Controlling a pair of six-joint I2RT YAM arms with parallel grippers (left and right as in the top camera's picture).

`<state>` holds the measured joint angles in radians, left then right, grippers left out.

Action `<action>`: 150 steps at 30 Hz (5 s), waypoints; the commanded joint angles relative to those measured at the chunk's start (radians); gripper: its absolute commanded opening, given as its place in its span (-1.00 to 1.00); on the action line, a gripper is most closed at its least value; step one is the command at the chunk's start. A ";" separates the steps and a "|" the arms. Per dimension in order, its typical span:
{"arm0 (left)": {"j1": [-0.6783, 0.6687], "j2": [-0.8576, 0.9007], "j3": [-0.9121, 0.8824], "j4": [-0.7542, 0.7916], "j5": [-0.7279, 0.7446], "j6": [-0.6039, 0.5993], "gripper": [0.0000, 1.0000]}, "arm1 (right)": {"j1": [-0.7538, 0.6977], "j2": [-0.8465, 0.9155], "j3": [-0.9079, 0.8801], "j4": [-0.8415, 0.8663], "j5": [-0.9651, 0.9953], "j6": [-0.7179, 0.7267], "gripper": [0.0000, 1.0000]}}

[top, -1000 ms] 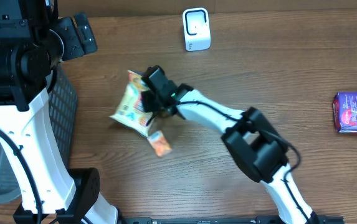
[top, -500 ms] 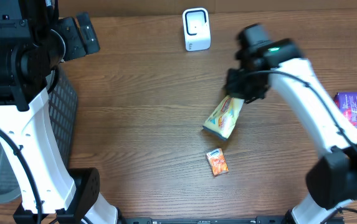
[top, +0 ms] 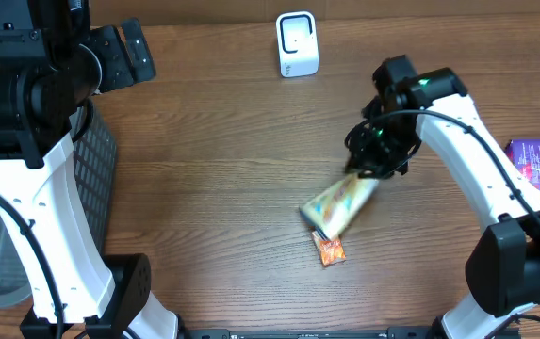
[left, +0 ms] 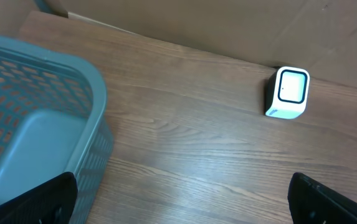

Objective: Scan the item barcode

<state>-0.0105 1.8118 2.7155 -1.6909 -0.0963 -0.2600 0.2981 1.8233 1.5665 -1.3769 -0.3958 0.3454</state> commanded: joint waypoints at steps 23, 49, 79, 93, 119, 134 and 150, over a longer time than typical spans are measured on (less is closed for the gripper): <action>0.005 0.001 -0.022 0.002 -0.031 -0.006 0.99 | 0.477 -0.106 -0.127 0.063 0.695 0.132 1.00; 0.005 0.001 -0.023 0.002 -0.071 0.002 1.00 | 0.721 0.171 -0.354 0.396 0.953 0.033 0.99; 0.006 0.001 -0.024 0.002 -0.072 0.021 0.99 | 0.462 0.040 0.271 0.053 0.052 -0.058 -0.92; 0.005 0.001 -0.024 0.002 -0.070 0.028 0.99 | 0.272 0.036 0.050 0.367 -0.611 -0.079 -0.92; 0.003 0.001 -0.027 0.002 -0.066 0.016 0.99 | -0.028 0.154 -0.193 0.621 -0.645 -0.014 -0.93; 0.004 0.001 -0.130 0.008 -0.072 0.017 0.99 | 0.180 0.157 -0.065 0.557 -0.778 0.148 -0.92; 0.004 0.001 -0.136 0.002 -0.106 0.017 0.99 | 0.115 0.203 -0.035 0.631 -0.906 0.189 -0.93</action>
<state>-0.0105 1.8122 2.5893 -1.6875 -0.1848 -0.2523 0.4885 2.0251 1.5078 -0.7605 -1.2591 0.5274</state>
